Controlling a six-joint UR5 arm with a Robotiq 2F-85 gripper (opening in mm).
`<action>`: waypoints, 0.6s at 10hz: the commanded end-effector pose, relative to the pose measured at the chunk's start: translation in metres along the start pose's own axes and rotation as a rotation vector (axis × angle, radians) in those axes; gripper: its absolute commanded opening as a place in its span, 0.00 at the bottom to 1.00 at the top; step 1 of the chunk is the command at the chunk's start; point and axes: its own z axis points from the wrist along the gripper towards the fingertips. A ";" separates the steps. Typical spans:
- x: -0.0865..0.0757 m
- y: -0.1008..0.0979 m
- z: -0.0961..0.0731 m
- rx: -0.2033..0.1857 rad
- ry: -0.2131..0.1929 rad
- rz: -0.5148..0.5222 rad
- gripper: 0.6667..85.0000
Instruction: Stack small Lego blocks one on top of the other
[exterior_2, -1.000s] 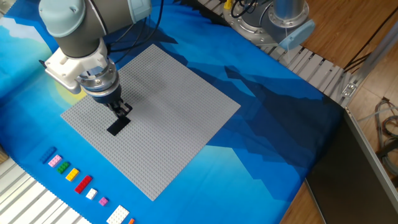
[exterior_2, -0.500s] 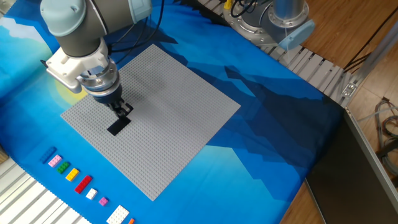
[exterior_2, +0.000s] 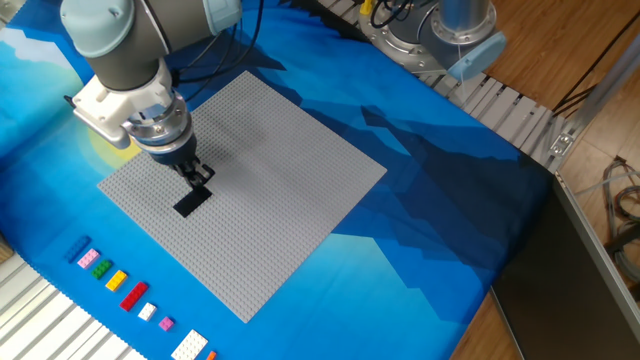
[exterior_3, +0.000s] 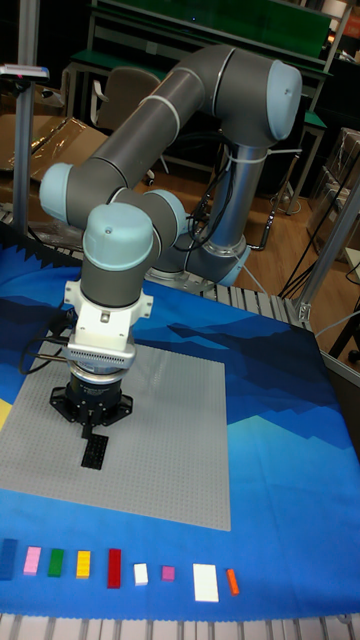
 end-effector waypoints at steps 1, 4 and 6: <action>-0.002 0.000 -0.002 -0.004 -0.004 0.003 0.00; -0.010 -0.001 -0.002 0.006 -0.019 0.005 0.00; -0.017 -0.006 -0.005 0.030 -0.018 0.004 0.00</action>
